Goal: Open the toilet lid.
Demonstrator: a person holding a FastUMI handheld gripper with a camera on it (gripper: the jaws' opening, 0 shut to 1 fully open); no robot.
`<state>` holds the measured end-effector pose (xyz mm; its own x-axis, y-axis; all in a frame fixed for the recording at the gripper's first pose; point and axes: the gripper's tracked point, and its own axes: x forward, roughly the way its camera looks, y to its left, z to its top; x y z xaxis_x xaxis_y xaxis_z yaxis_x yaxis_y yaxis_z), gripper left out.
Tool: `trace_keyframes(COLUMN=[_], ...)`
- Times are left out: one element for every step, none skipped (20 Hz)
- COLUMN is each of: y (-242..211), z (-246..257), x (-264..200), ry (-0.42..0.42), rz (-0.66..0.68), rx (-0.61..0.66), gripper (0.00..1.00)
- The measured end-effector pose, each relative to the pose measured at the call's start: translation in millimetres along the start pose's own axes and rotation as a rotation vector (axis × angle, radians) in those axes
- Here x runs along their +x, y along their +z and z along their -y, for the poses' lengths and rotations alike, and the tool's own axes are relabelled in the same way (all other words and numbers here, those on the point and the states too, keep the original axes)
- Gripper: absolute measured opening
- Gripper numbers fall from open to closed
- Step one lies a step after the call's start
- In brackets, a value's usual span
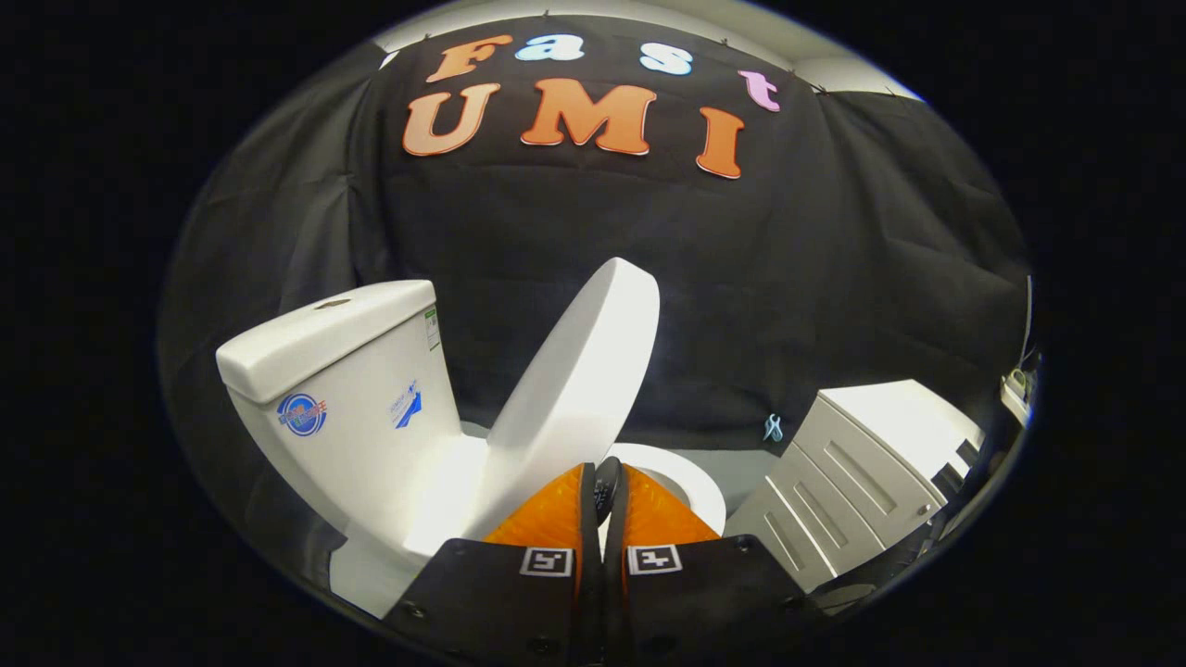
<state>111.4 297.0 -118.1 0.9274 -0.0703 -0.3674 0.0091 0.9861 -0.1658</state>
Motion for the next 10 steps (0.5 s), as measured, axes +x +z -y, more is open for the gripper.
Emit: trace_keyframes(y=[2.8,5.2,7.6,11.4,13.5,14.8,16.7,19.1,22.3,25.2], z=[-5.1,-11.8,-17.5,-23.3,-27.1,-32.3,-37.3,-43.3,-49.9,-57.0], x=[-1.6,-3.5,-4.7,-5.1,-6.9,-7.9,-8.6,-9.5,-11.4,-11.4], ry=[0.002,0.007,0.013,0.016,0.018,0.019,0.019,0.020,0.024,0.029], rz=[0.007,0.016,0.022,0.027,0.029,0.031,0.034,0.039,0.044,0.049], rx=[-0.013,-0.019,-0.023,-0.030,-0.039,-0.046,-0.055,-0.067,-0.075,-0.083], gripper=[0.08,0.08,0.08,0.08,0.08,0.08,0.08,0.08,0.08,0.08])
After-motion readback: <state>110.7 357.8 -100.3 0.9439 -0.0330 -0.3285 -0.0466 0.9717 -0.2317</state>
